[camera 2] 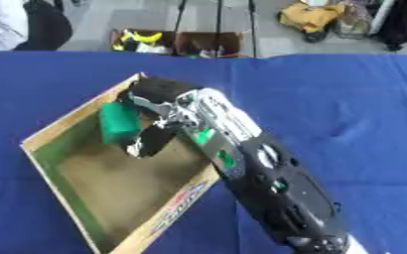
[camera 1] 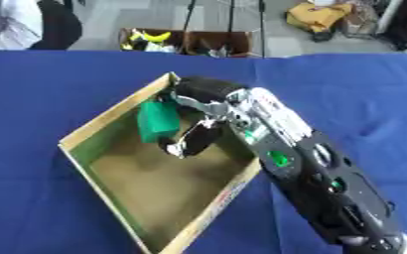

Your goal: Pick up objects on the table and place them in the box.

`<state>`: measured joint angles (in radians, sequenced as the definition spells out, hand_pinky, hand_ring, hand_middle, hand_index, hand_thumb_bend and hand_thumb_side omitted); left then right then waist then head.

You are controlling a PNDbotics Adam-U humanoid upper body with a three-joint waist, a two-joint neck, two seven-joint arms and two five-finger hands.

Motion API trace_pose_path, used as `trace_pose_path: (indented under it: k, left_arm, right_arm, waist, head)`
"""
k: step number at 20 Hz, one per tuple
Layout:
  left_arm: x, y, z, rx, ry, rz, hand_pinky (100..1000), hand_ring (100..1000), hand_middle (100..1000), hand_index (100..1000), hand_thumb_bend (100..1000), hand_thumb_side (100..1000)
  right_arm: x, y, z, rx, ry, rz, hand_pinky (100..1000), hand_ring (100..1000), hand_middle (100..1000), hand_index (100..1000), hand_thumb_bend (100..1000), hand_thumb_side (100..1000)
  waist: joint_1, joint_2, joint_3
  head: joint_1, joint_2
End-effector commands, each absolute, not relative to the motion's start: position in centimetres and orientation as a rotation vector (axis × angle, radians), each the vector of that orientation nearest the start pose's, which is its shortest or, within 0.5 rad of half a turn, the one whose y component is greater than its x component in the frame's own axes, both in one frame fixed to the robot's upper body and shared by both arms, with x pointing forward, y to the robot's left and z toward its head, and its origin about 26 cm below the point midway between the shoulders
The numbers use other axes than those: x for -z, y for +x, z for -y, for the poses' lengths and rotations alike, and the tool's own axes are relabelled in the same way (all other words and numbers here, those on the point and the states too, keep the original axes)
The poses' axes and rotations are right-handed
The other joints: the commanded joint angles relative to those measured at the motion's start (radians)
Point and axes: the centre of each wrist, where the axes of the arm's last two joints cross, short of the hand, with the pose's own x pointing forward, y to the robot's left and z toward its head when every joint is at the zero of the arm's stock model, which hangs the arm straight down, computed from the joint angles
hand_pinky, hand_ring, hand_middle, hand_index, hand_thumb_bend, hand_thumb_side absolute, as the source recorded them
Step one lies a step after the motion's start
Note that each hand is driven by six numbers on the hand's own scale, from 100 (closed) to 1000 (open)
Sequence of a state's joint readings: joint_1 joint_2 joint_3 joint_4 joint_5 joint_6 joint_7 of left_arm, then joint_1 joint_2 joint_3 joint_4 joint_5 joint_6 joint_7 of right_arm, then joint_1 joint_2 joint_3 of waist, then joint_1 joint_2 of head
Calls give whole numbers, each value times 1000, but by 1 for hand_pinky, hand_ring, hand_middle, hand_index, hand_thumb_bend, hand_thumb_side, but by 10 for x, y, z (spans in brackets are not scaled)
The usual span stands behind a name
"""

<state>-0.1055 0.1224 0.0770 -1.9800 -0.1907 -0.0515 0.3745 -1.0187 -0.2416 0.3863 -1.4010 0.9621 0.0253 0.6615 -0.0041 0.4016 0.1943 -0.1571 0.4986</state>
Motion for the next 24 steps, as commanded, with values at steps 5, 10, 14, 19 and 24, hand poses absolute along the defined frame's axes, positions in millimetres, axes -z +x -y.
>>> trace_pose_path:
  k: [5,10,14,19,24]
  left_arm:
    - [-138,278,-268,-233,559,2190,209,387,542,781,149,867]
    - [-140,279,-267,-244,555,2202,210,388,542,781,152,865]
    - [-141,279,-266,-262,557,2209,212,390,545,782,157,858]
    - [-142,280,-267,-325,570,2226,214,392,544,779,162,844]
    - [-142,280,-267,-375,582,2235,217,393,545,780,167,842]
  right_arm:
    - [-266,415,89,-1899,-870,1528,681,672,620,741,100,366]
    - [-257,420,89,-1946,-842,1475,703,720,671,770,100,369]
    - [-259,420,92,-1962,-823,1468,737,776,765,843,100,297]
    - [-266,419,97,-1946,-782,1469,765,783,802,928,233,449]
    - [-286,412,108,-1857,-784,1577,781,797,817,952,514,543]
  waist:
    - [0,-18,2]
    - [0,-17,4]
    - [1,-18,3]
    - [1,-20,1]
    - [3,-23,-10]
  head:
    - [-8,-10]
    - [-12,-9]
    - [-22,-5]
    - [-24,-4]
    - [-19,-4]
